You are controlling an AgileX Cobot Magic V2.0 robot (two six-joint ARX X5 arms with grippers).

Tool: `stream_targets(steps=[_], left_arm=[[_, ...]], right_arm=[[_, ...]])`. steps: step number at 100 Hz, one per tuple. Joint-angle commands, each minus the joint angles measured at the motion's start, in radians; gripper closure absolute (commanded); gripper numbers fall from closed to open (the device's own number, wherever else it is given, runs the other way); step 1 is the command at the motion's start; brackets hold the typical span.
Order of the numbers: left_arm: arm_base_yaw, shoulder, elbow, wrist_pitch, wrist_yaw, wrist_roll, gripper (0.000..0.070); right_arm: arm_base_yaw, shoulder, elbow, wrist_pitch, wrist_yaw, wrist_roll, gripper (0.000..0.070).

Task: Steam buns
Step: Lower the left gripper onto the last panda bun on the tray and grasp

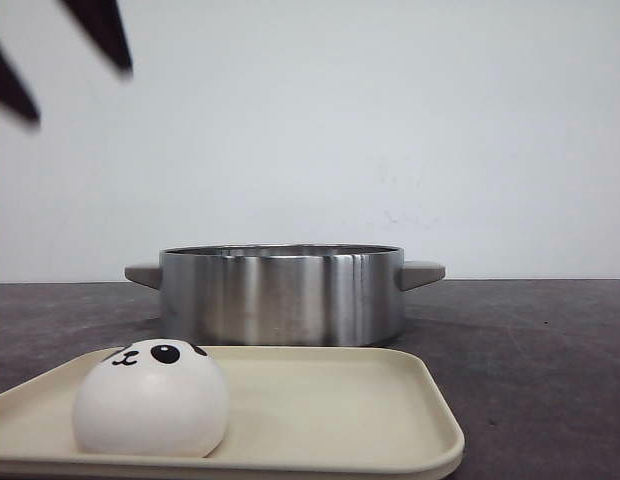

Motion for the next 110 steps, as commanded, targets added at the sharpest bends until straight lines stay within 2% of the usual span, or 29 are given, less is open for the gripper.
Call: stream_targets(steps=[1,10,42,94,98,101,105,109,110], left_arm=[[-0.022,0.022,-0.052,0.039,0.056,-0.052,0.0186],[-0.055,0.058,-0.107,0.074,0.101,-0.076,0.0186],[-0.161,0.266,-0.116,0.169,0.095,-0.079,0.0185],[-0.174,0.463,-0.116,0.246,0.025,-0.084,0.0199],[-0.174,0.467,-0.116,0.246,0.01,-0.083,0.025],[-0.173,0.467,-0.116,0.243,0.003,-0.082,0.0329],[-0.173,0.467,-0.116,0.239,-0.015,-0.081,0.0485],[-0.173,0.467,-0.116,0.238,-0.019,-0.072,0.0681],[-0.173,0.467,-0.116,0.238,-0.019,-0.068,0.07]], right_arm=[[0.012,-0.014,0.018,0.014,0.003,-0.008,0.0686],[0.013,-0.062,0.018,0.022,0.007,-0.007,0.0686],[0.011,-0.097,0.018,0.004,0.009,-0.003,0.0686],[0.012,-0.097,0.017,-0.002,0.009,0.027,0.0686],[0.012,-0.097,0.017,-0.002,0.01,0.027,0.0686],[0.012,-0.097,0.017,-0.003,0.009,0.026,0.0686],[0.012,-0.097,0.017,-0.003,0.009,0.026,0.0686],[0.012,-0.097,0.017,-0.004,0.009,0.026,0.0686],[0.012,-0.097,0.017,-0.005,0.009,0.026,0.0686]])
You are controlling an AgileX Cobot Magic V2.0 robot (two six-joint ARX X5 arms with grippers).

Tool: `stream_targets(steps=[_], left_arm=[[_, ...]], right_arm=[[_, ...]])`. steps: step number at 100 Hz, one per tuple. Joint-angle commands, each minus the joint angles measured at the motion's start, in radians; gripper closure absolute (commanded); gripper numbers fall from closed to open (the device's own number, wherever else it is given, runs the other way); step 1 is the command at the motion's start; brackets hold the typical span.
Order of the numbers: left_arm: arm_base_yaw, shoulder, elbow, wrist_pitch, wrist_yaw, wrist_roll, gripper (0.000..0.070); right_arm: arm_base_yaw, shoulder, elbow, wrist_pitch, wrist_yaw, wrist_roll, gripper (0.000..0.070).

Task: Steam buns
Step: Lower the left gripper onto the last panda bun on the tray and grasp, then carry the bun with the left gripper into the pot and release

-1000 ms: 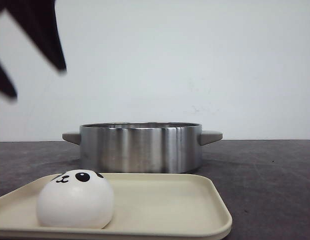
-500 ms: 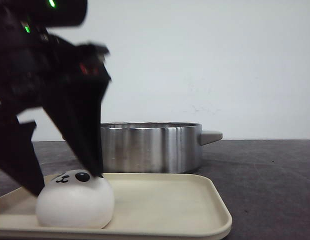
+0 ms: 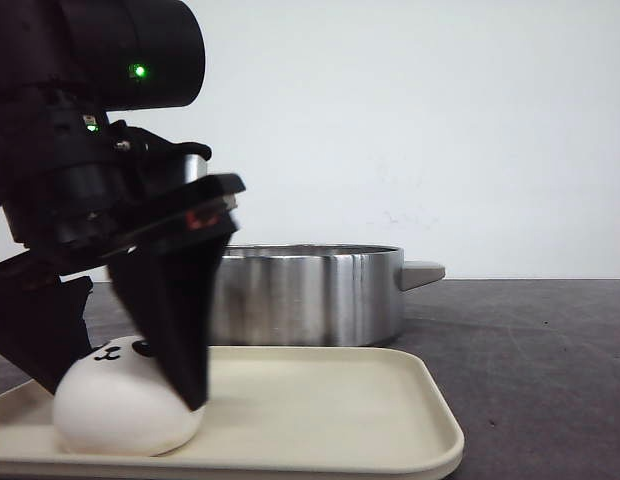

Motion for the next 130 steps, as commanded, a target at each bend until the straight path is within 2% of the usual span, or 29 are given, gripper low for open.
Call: stream_targets(steps=[1,3,17,36,48,65,112,123,128,130], left_arm=[[-0.009,0.028,0.007,-0.011,-0.013,0.011,0.07],[-0.009,0.028,0.008,-0.011,-0.012,0.015,0.0681],[-0.012,-0.015,0.031,-0.021,-0.017,0.04,0.0689],[-0.02,-0.147,0.127,0.054,-0.126,0.045,0.0689],[0.002,-0.155,0.224,0.11,-0.21,0.114,0.0689],[0.054,-0.08,0.328,0.159,-0.217,0.2,0.069],[0.174,0.198,0.401,0.229,-0.217,0.195,0.0687],[0.175,0.223,0.401,0.229,-0.217,0.192,0.0644],[0.175,0.224,0.401,0.229,-0.217,0.192,0.0562],[0.175,0.224,0.401,0.232,-0.217,0.193,0.0501]], right_arm=[[0.008,0.01,0.017,0.004,0.002,0.006,0.0686],[0.008,0.01,0.017,0.003,0.003,0.006,0.0686],[0.008,0.01,0.017,-0.012,0.003,0.002,0.0686],[0.009,0.01,0.017,-0.011,0.002,-0.005,0.0686],[0.018,0.01,0.017,-0.001,0.002,-0.005,0.0686],[0.028,0.011,0.017,0.011,0.002,-0.01,0.0686],[0.029,0.012,0.013,-0.019,0.003,-0.04,0.0686],[0.029,0.012,0.013,-0.028,0.003,-0.04,0.0686],[0.029,0.012,0.012,-0.029,0.003,-0.04,0.0686],[0.029,0.012,0.012,-0.029,0.003,-0.04,0.0686]])
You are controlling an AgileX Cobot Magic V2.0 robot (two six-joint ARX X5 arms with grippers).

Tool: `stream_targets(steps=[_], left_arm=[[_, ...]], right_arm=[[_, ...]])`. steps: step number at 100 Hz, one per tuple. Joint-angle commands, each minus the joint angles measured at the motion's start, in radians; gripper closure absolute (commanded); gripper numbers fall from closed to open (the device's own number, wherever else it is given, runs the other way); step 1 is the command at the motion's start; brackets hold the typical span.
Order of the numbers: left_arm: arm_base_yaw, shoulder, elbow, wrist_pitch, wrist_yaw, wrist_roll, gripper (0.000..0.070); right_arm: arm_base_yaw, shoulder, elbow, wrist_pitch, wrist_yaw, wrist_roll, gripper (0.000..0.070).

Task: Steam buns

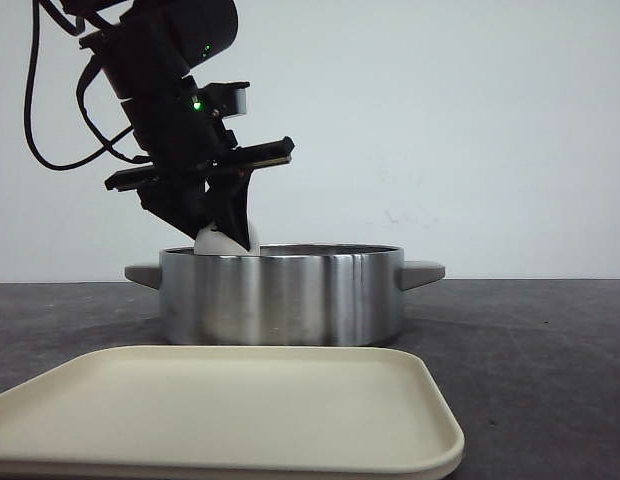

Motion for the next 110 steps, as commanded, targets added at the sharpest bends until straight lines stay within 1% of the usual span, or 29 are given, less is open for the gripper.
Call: stream_targets(steps=[1,3,5,6,7,8,11,12,13,16,31,49,54,60,63,73,77,78,82,83,99,110], left_arm=[[-0.006,0.015,0.02,0.016,-0.002,0.006,0.0477],[-0.006,0.014,0.02,0.019,-0.002,0.006,0.0438],[-0.008,0.014,0.021,0.021,-0.002,0.006,0.0368],[-0.008,0.014,0.021,0.021,-0.002,0.006,0.0353],[-0.008,0.014,0.022,0.02,-0.002,0.006,0.0312],[-0.008,0.014,0.023,0.02,-0.002,0.006,0.0297],[-0.008,0.011,0.023,0.019,-0.002,0.006,0.0213],[-0.008,0.01,0.023,0.019,-0.002,0.006,0.0204],[-0.008,0.009,0.023,0.019,-0.002,0.006,0.0177],[-0.008,0.008,0.023,0.02,-0.002,0.006,0.015],[-0.008,-0.026,0.023,0.006,-0.002,0.006,0.0144],[-0.005,-0.131,0.023,-0.003,-0.011,0.006,0.0154],[-0.003,-0.174,0.023,0.0,-0.026,0.006,0.0182],[0.002,-0.229,0.023,0.001,-0.039,0.006,0.026],[0.005,-0.264,0.023,-0.003,-0.045,0.006,0.0313],[0.017,-0.356,0.023,-0.018,-0.048,0.006,0.0436],[0.023,-0.401,0.023,-0.031,-0.047,0.006,0.0527],[0.023,-0.406,0.023,-0.033,-0.048,0.006,0.054],[0.027,-0.443,0.023,-0.047,-0.048,0.011,0.0656],[0.028,-0.458,0.023,-0.055,-0.048,0.013,0.0698],[0.036,-0.603,0.019,-0.138,-0.048,0.044,0.07],[0.045,-0.694,0.016,-0.197,-0.048,0.044,0.07]], right_arm=[[0.009,0.012,0.013,0.004,0.004,-0.012,0.0686],[0.009,0.012,0.013,0.004,0.004,-0.012,0.0686],[0.009,0.012,0.013,0.004,0.004,-0.012,0.0686],[0.009,0.012,0.013,0.004,0.004,-0.012,0.0686],[0.009,0.012,0.013,0.004,0.004,-0.012,0.0686],[0.009,0.012,0.013,0.004,0.004,-0.012,0.0686],[0.009,0.012,0.013,0.004,0.004,-0.012,0.0686],[0.009,0.012,0.013,0.004,0.004,-0.012,0.0686],[0.009,0.012,0.013,0.004,0.004,-0.012,0.0686],[0.009,0.012,0.013,0.003,0.003,-0.012,0.0686],[0.009,0.012,0.01,-0.007,0.009,-0.029,0.0686],[0.009,0.012,-0.006,-0.039,0.085,-0.043,0.0686],[0.009,0.011,-0.011,-0.047,0.118,-0.043,0.0686],[0.009,0.01,-0.017,-0.055,0.158,-0.043,0.0686],[0.009,0.01,-0.019,-0.058,0.171,-0.043,0.0686],[0.016,0.008,-0.023,-0.055,0.212,-0.043,0.0686],[0.021,0.006,-0.023,-0.051,0.23,-0.043,0.0685],[0.023,0.005,-0.023,-0.05,0.235,-0.043,0.0686],[0.029,0.003,-0.024,-0.043,0.25,-0.043,0.0686],[0.031,0.003,-0.024,-0.04,0.254,-0.043,0.0686],[0.067,-0.004,-0.029,-0.019,0.319,-0.044,0.0685],[0.101,-0.032,-0.08,0.042,0.352,-0.044,0.0685]])
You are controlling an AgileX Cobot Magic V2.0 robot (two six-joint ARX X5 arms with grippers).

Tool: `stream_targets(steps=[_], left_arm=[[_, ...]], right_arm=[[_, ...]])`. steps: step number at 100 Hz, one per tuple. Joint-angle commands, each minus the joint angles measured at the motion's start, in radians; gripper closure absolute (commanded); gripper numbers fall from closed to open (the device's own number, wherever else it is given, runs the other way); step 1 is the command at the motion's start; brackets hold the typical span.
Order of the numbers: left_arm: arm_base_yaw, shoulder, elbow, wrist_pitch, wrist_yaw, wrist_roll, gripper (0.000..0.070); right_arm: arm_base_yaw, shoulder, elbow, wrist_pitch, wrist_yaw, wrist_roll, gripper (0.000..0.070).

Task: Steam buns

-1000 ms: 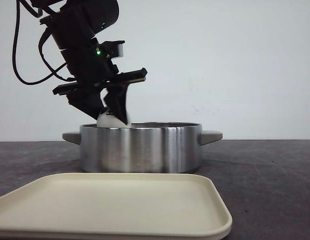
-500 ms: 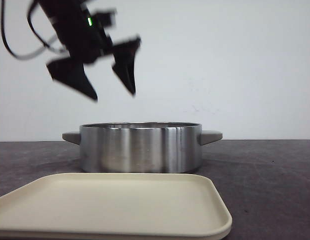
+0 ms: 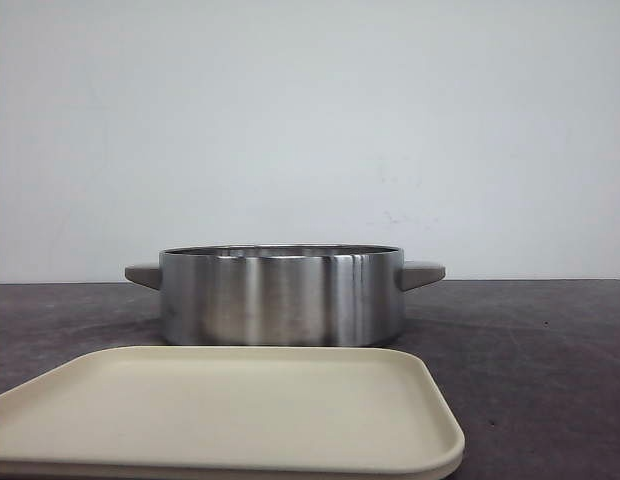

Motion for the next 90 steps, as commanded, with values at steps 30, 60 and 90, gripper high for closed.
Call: stream_targets(steps=[30,60,90], left_arm=[[0.043,-0.259,-0.038,-0.074,-0.028,0.017,0.07],[0.051,-0.406,-0.141,-0.13,-0.076,0.006,0.07],[0.051,-0.44,-0.141,-0.134,-0.076,0.007,0.07]], right_arm=[[0.127,-0.236,-0.483,0.583,-0.041,-0.153,0.0685],[0.131,-0.304,-0.685,0.848,-0.058,-0.154,0.0685],[0.132,-0.305,-0.685,0.847,-0.057,-0.154,0.0685]])
